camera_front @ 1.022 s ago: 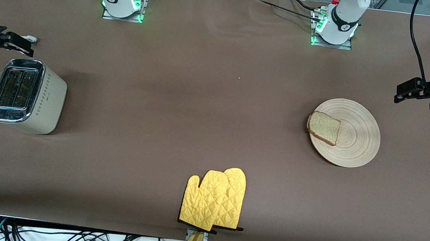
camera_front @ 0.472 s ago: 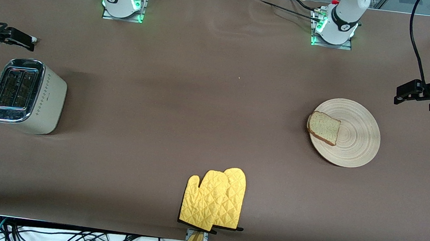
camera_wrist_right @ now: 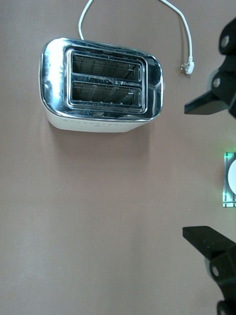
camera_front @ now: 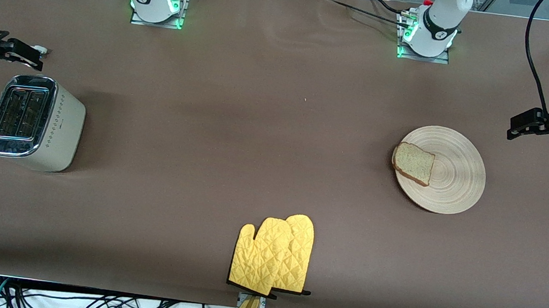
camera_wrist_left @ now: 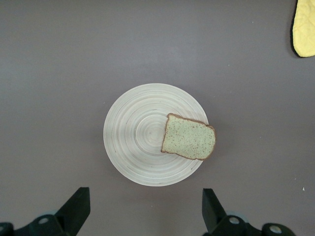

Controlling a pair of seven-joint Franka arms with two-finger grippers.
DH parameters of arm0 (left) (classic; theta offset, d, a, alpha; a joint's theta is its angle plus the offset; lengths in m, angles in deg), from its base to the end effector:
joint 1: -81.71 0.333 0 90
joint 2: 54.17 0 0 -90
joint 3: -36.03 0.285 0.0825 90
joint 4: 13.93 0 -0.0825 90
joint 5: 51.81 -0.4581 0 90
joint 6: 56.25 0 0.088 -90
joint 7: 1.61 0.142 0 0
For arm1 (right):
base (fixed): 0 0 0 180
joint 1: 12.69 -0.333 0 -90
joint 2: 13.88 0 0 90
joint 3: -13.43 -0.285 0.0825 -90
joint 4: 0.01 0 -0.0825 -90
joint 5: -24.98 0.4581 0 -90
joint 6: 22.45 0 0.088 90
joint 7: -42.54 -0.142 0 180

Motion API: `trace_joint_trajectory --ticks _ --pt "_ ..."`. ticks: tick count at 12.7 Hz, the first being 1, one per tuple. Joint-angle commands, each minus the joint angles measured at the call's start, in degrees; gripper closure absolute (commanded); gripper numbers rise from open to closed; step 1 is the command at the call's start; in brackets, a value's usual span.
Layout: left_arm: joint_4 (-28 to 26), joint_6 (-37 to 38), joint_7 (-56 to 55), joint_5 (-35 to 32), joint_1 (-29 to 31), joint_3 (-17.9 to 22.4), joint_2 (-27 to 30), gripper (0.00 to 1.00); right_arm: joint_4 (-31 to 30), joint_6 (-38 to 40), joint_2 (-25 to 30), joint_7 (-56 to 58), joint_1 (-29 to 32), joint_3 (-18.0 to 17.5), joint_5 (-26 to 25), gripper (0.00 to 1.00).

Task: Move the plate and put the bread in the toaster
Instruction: 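Reach the left gripper toward the rim of the wooden plate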

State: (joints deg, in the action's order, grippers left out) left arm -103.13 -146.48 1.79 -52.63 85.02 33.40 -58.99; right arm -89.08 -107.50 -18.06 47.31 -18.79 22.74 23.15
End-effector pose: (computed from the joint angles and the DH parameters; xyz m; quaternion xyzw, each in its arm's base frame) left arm 0.6472 0.0105 0.5128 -0.9992 0.0240 0.0332 0.0040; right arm 0.6307 -0.0377 0.5152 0.9972 0.0131 -0.0724 0.0169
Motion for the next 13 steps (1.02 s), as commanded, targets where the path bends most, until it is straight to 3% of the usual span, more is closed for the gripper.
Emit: trace_joint_trajectory --ticks 1,4,7,13 --pt "-5.4 -5.0 -0.2 -1.9 0.3 -0.5 0.9 0.00 1.4 0.1 -0.2 0.4 0.2 0.1 -0.5 0.00" --pt "-7.1 -7.1 2.6 -1.7 3.6 -0.3 0.2 0.00 2.2 0.1 0.0 0.4 -0.2 -0.2 -0.4 0.00" --pt "-6.2 -7.1 8.2 0.3 6.9 1.9 -5.4 0.00 2.7 0.5 0.1 0.4 -0.3 -0.4 0.3 0.00" --pt "-5.1 -9.9 31.4 15.5 21.7 2.5 -20.7 0.00 2.6 1.1 0.3 0.3 -0.3 -0.7 0.3 0.00"
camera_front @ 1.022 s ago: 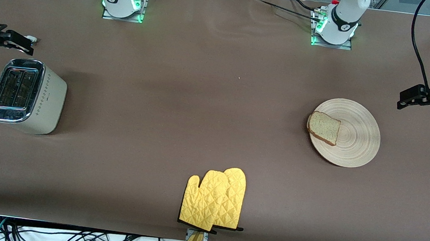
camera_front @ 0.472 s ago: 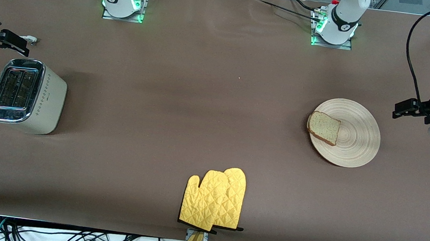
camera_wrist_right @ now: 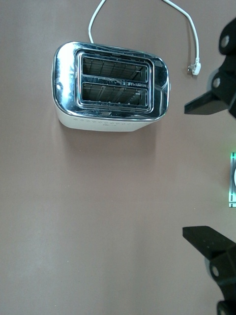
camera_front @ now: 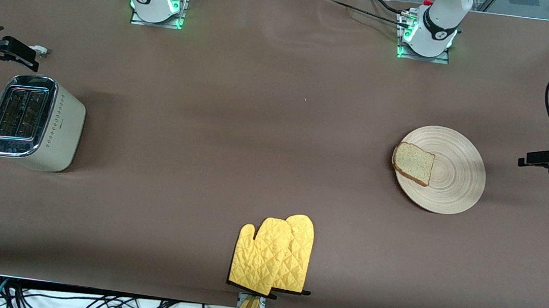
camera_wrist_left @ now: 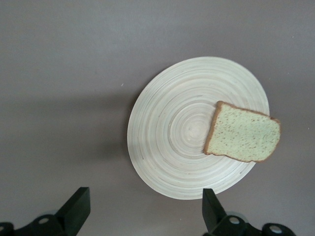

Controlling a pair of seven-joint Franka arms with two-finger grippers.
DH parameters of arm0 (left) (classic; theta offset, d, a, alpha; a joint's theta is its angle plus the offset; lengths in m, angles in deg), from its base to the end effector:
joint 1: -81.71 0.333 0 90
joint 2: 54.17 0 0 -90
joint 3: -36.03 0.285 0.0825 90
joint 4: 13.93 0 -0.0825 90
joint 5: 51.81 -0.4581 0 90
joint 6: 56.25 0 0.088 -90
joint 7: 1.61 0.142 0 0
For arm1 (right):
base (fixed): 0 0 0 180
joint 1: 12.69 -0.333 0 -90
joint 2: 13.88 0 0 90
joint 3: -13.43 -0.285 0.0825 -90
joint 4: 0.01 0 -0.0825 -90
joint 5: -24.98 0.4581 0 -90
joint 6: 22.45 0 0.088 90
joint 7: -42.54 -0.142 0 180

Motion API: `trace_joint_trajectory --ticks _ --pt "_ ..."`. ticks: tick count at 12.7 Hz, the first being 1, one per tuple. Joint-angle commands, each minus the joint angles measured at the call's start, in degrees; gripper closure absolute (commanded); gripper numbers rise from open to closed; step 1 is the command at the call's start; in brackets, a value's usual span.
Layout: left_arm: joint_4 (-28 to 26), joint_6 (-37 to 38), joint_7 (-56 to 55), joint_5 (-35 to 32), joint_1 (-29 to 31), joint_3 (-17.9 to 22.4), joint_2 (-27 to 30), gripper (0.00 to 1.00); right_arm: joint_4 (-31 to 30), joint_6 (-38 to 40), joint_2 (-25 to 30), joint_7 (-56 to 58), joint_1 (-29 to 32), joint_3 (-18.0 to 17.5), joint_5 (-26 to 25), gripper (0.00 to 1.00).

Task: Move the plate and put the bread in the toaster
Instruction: 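Reach the left gripper toward the rim of the wooden plate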

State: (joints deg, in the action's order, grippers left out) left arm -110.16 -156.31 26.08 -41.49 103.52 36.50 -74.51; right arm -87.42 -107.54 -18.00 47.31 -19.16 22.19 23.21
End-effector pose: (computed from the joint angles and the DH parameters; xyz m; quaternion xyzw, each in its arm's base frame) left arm 0.6266 0.2324 0.2810 0.9860 -0.0183 -0.0941 0.1365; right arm 0.6337 -0.0275 0.5312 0.9980 0.0210 -0.0569 0.0174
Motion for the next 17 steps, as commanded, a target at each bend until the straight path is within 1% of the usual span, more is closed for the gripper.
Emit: trace_joint_trajectory --ticks 1,4,6,8,11,12,15,16,17 --pt "2.8 0.0 11.5 5.0 4.9 -0.6 -8.5 0.00 0.9 1.1 0.3 0.3 0.1 -0.1 0.3 0.00" --pt "7.9 0.2 20.4 9.1 9.7 -0.6 -18.0 0.00 0.9 1.1 0.3 0.3 0.1 -0.2 0.3 0.00" --pt "8.8 0.9 26.1 11.7 11.1 -0.6 -21.3 0.00 0.9 1.2 0.3 0.4 0.1 -0.2 0.3 0.00" --pt "8.7 3.0 27.5 16.1 11.5 -0.7 -23.0 0.00 0.9 1.2 0.3 0.4 0.1 -0.1 0.3 0.00" --pt "8.0 6.0 27.5 20.6 11.3 -1.2 -24.9 0.00 0.9 1.2 0.3 0.5 0.1 -0.1 0.4 0.00" --pt "7.6 6.1 27.5 21.6 11.2 -1.6 -25.4 0.00 0.9 1.2 0.3 0.5 0.1 0.0 0.4 0.00" --pt "5.9 6.0 27.2 23.3 11.0 -4.8 -26.9 0.00 0.9 1.5 0.3 0.5 0.1 0.0 0.4 0.00" --pt "5.1 5.8 27.0 23.9 10.8 -5.1 -27.1 0.00 0.9 1.5 0.3 0.5 0.1 0.0 0.4 0.00" --pt "4.8 5.8 27.0 24.4 10.6 -5.3 -27.3 0.04 0.9 1.6 0.3 0.5 0.1 0.0 0.4 0.00"
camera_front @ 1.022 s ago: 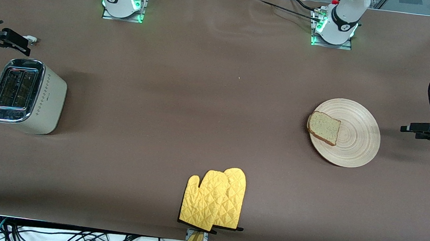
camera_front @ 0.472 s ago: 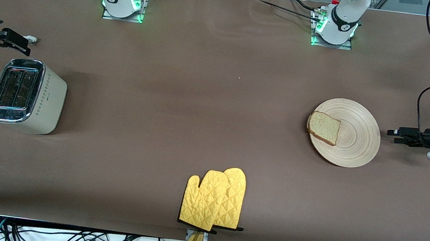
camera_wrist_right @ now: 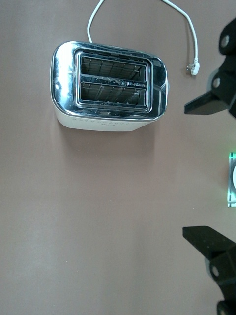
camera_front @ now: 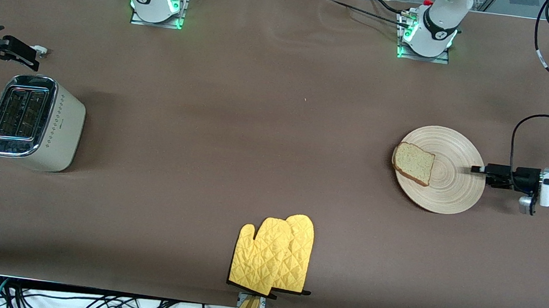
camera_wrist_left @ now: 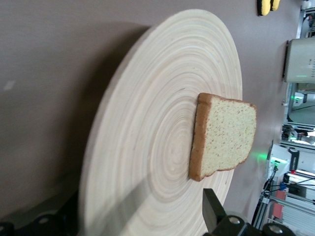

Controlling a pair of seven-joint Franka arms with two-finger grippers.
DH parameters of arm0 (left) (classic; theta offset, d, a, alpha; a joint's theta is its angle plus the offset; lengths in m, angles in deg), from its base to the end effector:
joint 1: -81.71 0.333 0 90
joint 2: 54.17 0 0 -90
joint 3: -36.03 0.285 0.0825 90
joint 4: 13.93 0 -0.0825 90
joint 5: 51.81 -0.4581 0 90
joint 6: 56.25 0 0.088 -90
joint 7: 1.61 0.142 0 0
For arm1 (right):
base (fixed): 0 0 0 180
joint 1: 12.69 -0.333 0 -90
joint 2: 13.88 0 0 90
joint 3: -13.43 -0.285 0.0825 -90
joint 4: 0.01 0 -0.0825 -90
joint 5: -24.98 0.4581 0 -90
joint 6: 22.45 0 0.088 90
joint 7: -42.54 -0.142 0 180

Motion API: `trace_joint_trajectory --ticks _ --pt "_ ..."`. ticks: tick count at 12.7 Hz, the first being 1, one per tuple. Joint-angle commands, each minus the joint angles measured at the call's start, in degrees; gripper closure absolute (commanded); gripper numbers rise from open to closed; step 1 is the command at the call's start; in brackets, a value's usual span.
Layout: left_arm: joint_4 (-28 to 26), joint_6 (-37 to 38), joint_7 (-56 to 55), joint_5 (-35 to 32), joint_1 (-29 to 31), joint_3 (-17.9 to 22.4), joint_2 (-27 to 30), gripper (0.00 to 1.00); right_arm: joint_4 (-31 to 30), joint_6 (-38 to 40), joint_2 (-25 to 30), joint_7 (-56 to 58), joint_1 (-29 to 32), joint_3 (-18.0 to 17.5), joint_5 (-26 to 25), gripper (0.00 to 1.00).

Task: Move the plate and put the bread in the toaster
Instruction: 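Close the left gripper on the wooden plate rim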

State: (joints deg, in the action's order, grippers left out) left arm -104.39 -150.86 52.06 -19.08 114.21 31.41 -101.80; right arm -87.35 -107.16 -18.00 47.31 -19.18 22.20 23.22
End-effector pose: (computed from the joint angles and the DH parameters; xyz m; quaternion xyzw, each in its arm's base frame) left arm 0.5813 0.2233 0.0348 0.8879 -0.0742 -0.0832 0.4464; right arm 0.6328 -0.0274 0.5314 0.9979 0.0210 -0.0596 0.0172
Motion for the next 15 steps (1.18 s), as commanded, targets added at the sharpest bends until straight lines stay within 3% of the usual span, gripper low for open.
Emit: trace_joint_trajectory --ticks 1,3,6,10,12,15 --pt "-1.0 0.3 0.8 2.3 -0.3 -0.7 -0.3 0.13 0.8 1.2 0.2 0.5 0.1 0.0 0.4 0.00" --pt "-1.0 0.1 1.4 2.3 -0.3 -0.7 -1.5 0.39 0.8 1.2 0.2 0.5 0.2 0.0 0.4 0.00" --pt "-1.0 -0.1 1.7 2.1 -0.2 -0.6 -2.9 0.69 0.8 1.2 0.2 0.5 0.2 0.1 0.4 0.00" --pt "-0.9 -0.2 1.0 1.3 -0.3 -0.6 -3.0 0.85 0.8 1.2 0.2 0.5 0.2 0.2 0.4 0.00" --pt "-0.9 -0.1 0.9 1.5 -0.6 -0.8 -3.1 0.99 0.8 1.2 0.2 0.5 0.2 0.3 0.5 0.00" --pt "-0.9 0.4 1.0 2.3 -1.0 -2.0 -3.0 1.00 0.8 1.2 0.2 0.5 0.2 0.4 0.6 0.00"
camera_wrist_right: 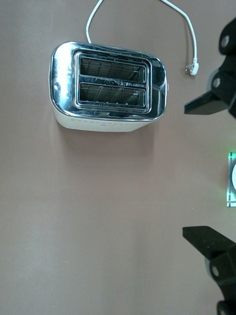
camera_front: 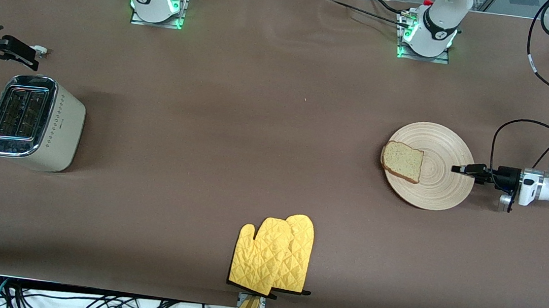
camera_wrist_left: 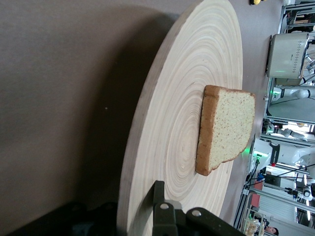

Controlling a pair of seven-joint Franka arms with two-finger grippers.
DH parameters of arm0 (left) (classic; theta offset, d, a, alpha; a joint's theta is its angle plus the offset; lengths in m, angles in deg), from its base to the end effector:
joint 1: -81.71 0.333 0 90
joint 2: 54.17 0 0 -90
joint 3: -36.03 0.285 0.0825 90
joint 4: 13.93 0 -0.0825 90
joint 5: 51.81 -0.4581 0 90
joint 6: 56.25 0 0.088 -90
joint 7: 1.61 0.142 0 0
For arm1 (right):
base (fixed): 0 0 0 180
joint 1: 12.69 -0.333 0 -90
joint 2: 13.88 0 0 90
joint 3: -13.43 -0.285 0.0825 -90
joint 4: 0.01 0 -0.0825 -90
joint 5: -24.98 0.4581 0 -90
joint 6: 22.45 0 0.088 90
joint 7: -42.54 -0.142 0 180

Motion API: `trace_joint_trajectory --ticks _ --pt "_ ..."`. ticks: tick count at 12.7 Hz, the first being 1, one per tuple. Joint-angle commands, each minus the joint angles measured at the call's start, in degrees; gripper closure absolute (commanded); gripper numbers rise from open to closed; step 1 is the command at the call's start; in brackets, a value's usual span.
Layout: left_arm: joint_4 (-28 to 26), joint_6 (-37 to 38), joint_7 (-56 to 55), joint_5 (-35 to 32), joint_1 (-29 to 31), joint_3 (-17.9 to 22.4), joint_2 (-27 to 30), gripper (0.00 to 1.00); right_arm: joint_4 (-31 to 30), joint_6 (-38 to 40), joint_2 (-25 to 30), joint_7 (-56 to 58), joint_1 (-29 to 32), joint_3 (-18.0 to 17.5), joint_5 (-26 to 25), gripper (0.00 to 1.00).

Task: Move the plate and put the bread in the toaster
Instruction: 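Slide the plate with the left gripper toward the table middle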

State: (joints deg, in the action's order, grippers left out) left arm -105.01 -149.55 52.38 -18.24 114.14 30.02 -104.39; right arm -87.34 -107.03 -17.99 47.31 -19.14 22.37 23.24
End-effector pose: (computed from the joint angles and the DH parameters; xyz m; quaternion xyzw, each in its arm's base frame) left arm 0.5710 0.1949 0.0086 0.8685 -0.0766 -0.1030 0.4787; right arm 0.6323 -0.0296 0.5315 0.9978 0.0192 -0.0606 0.0169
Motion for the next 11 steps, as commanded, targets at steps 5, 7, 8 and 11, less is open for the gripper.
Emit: trace_joint_trajectory --ticks 5,7,8,11 --pt "0.2 3.2 0.5 6.0 -0.8 -4.2 -0.1 1.00 0.8 1.1 0.2 0.5 0.3 0.2 0.6 0.00" --pt "0.1 4.6 -2.3 8.5 -0.9 -5.8 0.0 1.00 0.8 1.1 0.2 0.5 0.4 0.2 0.6 0.00" --pt "0.1 5.0 -4.2 9.9 -0.9 -7.4 0.1 1.00 0.8 1.1 0.2 0.5 0.4 0.2 0.6 0.00" --pt "0.2 4.6 -9.5 13.8 -4.3 -10.2 0.2 1.00 0.8 1.1 0.2 0.5 0.5 0.2 0.6 0.00"
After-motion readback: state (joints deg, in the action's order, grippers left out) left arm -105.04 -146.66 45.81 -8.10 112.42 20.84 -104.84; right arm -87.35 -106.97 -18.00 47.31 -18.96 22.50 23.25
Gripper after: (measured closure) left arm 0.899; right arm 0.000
